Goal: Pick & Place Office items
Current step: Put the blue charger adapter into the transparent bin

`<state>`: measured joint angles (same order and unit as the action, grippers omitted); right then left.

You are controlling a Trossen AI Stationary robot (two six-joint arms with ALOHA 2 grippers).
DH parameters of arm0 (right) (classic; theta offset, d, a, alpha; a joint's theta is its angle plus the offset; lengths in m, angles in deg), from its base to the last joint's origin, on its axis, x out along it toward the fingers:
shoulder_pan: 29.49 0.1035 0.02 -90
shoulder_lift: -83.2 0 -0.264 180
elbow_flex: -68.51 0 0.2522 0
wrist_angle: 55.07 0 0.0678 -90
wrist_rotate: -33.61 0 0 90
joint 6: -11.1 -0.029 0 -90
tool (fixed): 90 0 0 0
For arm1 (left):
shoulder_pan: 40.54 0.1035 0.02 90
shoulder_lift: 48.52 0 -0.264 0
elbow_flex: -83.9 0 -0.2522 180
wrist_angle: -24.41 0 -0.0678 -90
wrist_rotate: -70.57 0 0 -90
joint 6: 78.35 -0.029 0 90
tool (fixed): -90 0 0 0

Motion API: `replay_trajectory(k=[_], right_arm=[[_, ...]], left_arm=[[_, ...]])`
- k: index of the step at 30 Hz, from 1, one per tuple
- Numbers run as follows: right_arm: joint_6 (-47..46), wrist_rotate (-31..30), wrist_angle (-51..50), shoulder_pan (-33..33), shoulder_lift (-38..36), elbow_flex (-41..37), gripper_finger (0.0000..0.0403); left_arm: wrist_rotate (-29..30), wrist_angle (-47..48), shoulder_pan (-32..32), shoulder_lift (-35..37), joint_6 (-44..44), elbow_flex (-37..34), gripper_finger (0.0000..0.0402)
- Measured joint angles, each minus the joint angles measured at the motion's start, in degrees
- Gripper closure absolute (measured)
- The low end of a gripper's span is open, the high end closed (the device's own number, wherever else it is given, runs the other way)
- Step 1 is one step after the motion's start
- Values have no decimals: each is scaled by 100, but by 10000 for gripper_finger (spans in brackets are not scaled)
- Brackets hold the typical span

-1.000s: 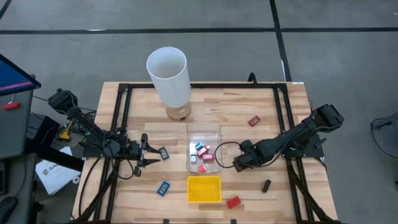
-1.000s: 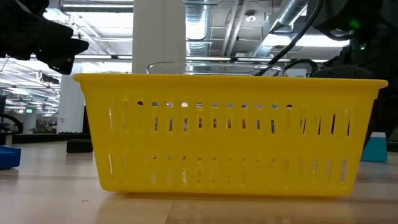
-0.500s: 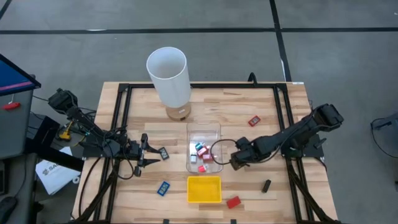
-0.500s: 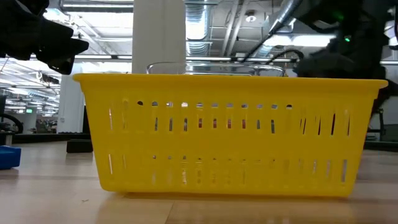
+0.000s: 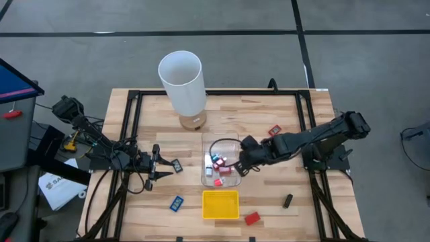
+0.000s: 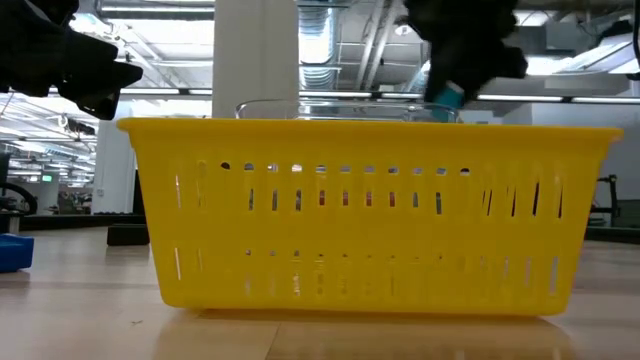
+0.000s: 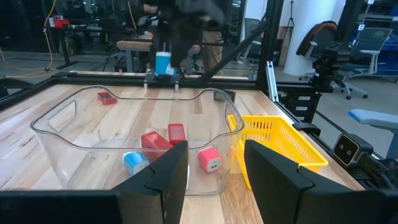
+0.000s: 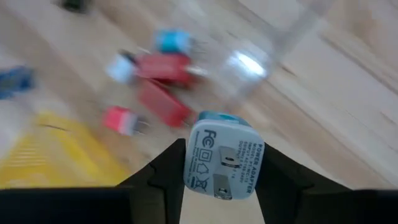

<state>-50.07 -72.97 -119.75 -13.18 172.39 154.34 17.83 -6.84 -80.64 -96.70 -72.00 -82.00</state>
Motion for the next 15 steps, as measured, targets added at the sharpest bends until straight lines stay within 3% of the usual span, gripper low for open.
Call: replay_trajectory(k=[8,11,15], right_arm=[[917,292,1250,-340,138,-15,261],[1253,826,1983,-548,446,-3,261],[1587,1290,2135,-806,953,170,261]], left_arm=[[0,1,-2,1,-2,0,247],[0,1,0,0,-4,0,247],[-2,0,-2,1,-3,0,247]])
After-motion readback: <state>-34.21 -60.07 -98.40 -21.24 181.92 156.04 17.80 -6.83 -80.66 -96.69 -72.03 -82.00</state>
